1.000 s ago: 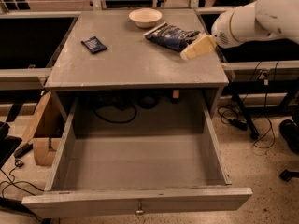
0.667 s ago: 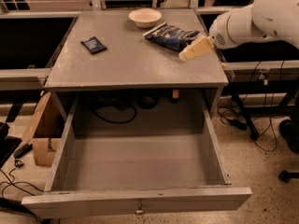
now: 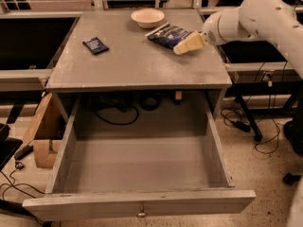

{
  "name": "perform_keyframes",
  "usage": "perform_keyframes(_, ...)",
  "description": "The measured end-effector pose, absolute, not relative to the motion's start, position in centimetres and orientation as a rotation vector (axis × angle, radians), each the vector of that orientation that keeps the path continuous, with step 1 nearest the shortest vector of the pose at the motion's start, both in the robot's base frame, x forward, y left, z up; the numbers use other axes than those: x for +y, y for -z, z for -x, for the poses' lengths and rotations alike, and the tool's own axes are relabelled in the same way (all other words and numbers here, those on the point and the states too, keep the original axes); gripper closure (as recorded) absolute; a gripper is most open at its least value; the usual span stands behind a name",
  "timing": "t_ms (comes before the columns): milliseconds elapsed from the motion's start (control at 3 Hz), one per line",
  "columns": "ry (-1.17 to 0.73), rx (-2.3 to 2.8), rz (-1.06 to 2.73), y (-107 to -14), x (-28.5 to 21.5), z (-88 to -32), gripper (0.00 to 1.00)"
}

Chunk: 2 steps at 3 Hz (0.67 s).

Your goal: Place blue chip bag into top drawer

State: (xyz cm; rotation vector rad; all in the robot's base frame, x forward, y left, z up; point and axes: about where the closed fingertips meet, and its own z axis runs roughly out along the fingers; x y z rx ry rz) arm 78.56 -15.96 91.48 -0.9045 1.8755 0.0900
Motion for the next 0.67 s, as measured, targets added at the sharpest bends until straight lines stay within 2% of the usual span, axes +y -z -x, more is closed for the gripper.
perform_keyframes(667,-0.145,1.838,0.875,-89.4,-14.1,-87.2,0.0)
